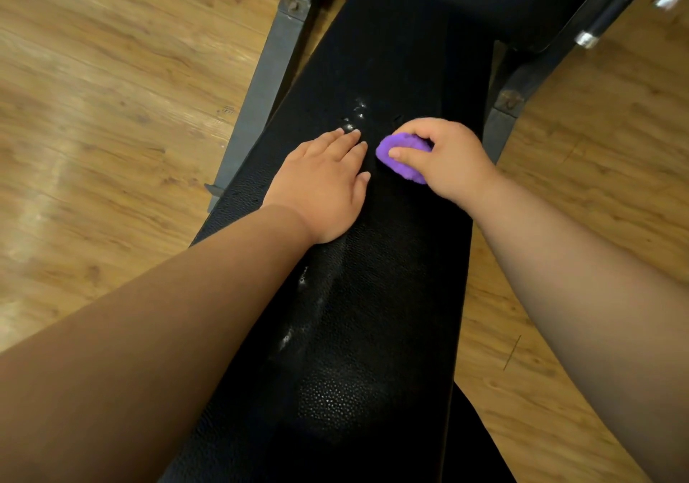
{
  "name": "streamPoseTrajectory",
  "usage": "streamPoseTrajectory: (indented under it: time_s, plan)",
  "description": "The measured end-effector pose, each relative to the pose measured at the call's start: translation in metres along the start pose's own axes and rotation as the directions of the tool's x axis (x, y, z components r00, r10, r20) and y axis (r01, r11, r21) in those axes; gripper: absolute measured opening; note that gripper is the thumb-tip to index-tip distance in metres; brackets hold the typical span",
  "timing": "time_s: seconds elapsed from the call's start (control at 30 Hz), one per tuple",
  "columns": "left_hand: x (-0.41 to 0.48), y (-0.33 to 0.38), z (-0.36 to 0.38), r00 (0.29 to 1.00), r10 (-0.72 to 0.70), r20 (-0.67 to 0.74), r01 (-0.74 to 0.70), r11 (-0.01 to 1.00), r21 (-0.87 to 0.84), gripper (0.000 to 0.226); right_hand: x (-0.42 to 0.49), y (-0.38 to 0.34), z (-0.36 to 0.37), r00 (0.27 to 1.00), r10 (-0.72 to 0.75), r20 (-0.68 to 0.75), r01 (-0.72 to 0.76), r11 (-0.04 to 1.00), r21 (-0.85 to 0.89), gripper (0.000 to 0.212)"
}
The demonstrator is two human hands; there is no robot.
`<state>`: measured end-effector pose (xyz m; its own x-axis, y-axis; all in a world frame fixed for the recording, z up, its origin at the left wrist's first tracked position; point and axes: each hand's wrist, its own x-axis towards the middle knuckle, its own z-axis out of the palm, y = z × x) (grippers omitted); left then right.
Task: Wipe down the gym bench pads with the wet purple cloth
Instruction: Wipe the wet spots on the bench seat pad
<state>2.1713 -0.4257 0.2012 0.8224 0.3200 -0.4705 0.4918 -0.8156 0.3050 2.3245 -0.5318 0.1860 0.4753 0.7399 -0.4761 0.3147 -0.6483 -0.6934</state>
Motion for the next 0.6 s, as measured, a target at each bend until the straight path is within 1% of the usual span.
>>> streamPoseTrajectory:
  time_s: [0.07, 0.17, 0.23, 0.3, 0.33, 0.4, 0.43, 0.5, 0.6]
  plan:
    - [0.001, 0.0, -0.002, 1.0, 0.0, 0.03, 0.0, 1.0, -0.001, 0.055, -0.006, 0.001, 0.003, 0.999, 0.019, -0.027, -0.018, 0.999, 0.039, 0.017]
    - [0.008, -0.001, -0.009, 0.996, -0.012, 0.086, 0.014, 0.999, -0.031, 0.055, -0.027, 0.004, 0.002, 0.998, 0.003, 0.061, -0.004, 1.0, 0.022, 0.017]
    - [0.015, 0.001, -0.012, 0.997, -0.024, 0.072, 0.028, 0.998, -0.052, 0.053, -0.026, 0.005, 0.0, 0.996, -0.004, 0.09, 0.002, 1.0, 0.015, 0.016]
    - [0.019, 0.003, -0.009, 0.999, -0.024, 0.044, 0.026, 0.998, -0.053, 0.053, -0.01, 0.005, -0.001, 1.0, 0.016, 0.026, -0.017, 1.0, 0.01, 0.015]
    - [0.021, 0.004, -0.006, 0.999, -0.019, 0.038, 0.021, 0.999, -0.04, 0.054, 0.001, 0.005, -0.001, 0.998, 0.051, -0.021, -0.05, 0.998, 0.039, 0.014]
    - [0.022, 0.005, 0.0, 0.999, -0.012, 0.041, 0.012, 1.0, -0.004, 0.055, 0.014, 0.006, 0.001, 0.986, 0.143, -0.083, -0.128, 0.978, 0.163, 0.012]
    - [0.023, 0.005, 0.002, 0.999, -0.011, 0.041, 0.011, 1.0, 0.006, 0.056, 0.014, 0.008, 0.003, 0.983, 0.157, -0.094, -0.136, 0.971, 0.194, 0.013]
    - [0.024, 0.004, 0.003, 0.999, -0.015, 0.038, 0.015, 1.0, 0.013, 0.055, 0.001, 0.009, 0.005, 0.993, 0.096, -0.066, -0.086, 0.985, 0.149, 0.015]
    - [0.024, 0.005, 0.002, 0.999, -0.016, 0.041, 0.015, 1.0, 0.02, 0.055, -0.024, 0.009, 0.007, 1.0, -0.022, 0.005, 0.022, 0.999, 0.023, 0.016]
